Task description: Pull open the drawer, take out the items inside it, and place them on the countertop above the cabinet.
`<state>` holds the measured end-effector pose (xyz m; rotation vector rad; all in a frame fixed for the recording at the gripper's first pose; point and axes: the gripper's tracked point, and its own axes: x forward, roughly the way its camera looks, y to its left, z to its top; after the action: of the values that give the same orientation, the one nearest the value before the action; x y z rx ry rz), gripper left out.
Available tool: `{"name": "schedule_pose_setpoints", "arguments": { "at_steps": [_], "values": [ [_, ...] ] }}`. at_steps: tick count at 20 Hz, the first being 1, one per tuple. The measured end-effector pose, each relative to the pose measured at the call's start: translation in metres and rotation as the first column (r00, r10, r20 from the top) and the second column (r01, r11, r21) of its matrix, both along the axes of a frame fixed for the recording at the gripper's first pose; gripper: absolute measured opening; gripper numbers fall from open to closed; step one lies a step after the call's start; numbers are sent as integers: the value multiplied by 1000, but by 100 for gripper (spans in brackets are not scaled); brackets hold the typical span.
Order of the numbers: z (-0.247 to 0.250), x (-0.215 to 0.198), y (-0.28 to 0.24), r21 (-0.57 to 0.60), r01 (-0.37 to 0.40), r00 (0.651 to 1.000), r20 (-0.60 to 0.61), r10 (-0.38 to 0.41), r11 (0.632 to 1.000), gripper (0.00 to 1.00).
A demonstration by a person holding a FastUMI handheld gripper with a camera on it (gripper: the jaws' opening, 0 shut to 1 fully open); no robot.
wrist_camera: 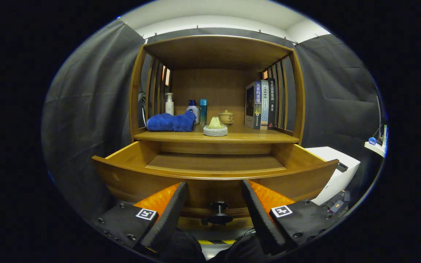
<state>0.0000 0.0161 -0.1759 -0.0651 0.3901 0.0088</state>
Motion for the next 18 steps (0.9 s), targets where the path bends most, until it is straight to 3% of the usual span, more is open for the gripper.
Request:
{"name": "schedule_pose_setpoints", "arguments": {
  "at_steps": [7,18],
  "values": [
    [-4,5,-4,-13,20,1000,15,-20,1000,97],
    [-5,48,-8,-12,9,1000,-19,-9,1000,97]
  ]
}}
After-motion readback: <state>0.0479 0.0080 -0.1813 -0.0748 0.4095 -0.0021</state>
